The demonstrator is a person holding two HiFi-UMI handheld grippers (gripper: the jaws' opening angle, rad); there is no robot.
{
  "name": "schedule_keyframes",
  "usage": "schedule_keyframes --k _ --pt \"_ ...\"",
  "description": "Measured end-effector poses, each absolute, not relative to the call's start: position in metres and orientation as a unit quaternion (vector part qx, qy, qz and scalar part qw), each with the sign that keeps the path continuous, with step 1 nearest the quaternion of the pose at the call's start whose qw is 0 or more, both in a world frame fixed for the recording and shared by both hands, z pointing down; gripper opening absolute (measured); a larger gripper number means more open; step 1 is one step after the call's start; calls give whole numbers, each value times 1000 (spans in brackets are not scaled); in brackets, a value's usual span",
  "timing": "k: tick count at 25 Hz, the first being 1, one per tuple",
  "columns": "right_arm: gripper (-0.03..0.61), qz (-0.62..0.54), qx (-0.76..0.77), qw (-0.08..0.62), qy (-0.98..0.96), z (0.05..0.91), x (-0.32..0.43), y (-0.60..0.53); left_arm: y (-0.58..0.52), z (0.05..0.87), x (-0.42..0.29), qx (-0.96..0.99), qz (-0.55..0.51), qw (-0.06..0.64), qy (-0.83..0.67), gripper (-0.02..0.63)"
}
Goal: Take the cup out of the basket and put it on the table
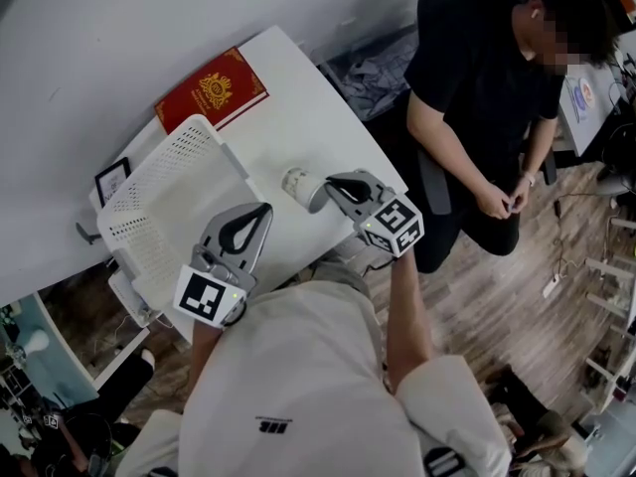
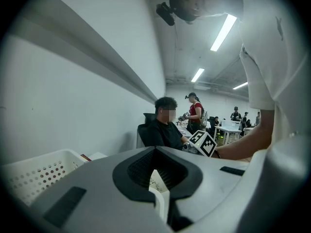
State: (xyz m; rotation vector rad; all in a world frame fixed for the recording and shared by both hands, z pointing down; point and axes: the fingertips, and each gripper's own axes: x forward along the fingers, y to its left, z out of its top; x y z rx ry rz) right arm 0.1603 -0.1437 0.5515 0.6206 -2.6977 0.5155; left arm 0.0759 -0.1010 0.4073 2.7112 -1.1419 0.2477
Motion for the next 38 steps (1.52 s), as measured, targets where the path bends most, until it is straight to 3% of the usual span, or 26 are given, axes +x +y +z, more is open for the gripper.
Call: schedule_keyframes --k 29,38 --pt "18 227 193 225 -927 633 166 -158 -126 416 108 918 151 69 -359 9" --pt "20 235 190 255 -919 654 168 -159 -128 420 110 923 181 33 -339 9"
